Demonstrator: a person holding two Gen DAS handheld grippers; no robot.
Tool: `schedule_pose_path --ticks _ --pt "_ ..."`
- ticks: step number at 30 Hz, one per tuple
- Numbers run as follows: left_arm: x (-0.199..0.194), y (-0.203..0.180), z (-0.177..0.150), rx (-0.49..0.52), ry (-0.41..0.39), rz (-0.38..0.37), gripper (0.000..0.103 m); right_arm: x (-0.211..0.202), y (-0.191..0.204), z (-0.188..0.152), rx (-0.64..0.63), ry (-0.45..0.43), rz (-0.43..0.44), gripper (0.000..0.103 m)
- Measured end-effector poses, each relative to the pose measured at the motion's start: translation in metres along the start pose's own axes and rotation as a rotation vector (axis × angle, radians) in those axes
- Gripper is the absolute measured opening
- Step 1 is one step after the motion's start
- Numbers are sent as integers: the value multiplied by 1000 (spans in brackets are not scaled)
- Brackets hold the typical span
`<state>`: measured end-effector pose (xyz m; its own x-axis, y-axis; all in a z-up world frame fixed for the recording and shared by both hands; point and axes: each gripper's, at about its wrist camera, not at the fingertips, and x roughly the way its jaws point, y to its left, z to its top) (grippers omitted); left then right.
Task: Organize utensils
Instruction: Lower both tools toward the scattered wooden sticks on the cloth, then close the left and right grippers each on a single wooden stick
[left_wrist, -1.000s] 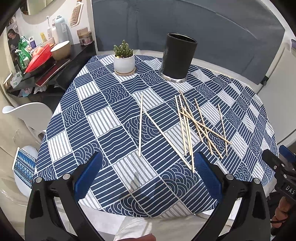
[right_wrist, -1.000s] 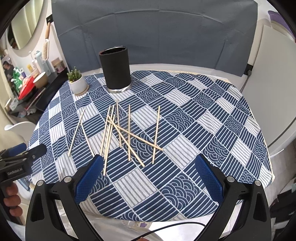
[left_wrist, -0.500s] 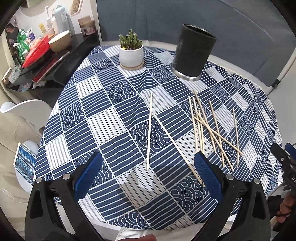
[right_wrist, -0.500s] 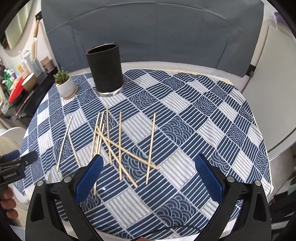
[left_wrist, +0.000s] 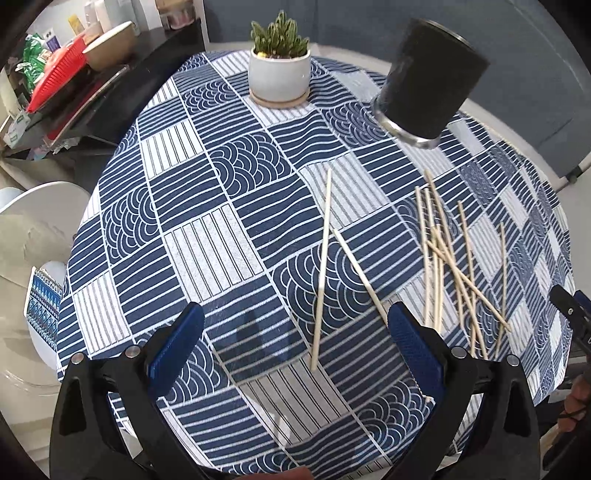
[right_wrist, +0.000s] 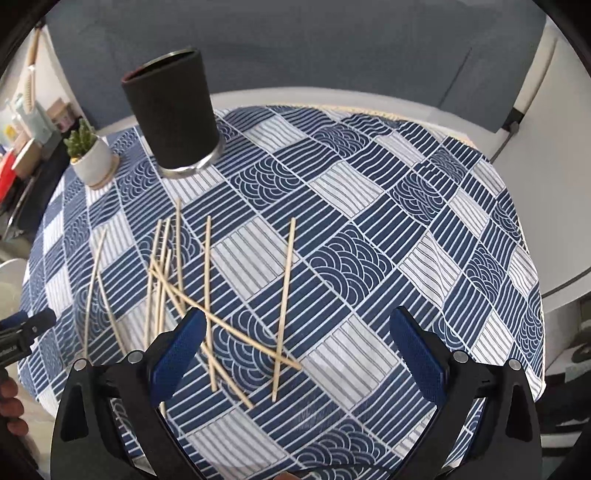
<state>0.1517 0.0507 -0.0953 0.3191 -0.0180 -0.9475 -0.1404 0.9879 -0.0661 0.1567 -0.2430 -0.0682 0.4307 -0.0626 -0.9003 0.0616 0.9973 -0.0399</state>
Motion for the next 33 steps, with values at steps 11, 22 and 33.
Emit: schedule_pose_path --ticks 11,22,33 --pt "43 -4 20 61 47 107 97 60 1 19 -20 117 -18 95" --pt "79 -1 33 64 128 87 97 100 7 31 -34 191 -28 95" --pt "88 5 32 97 135 52 99 126 -2 29 17 259 7 95"
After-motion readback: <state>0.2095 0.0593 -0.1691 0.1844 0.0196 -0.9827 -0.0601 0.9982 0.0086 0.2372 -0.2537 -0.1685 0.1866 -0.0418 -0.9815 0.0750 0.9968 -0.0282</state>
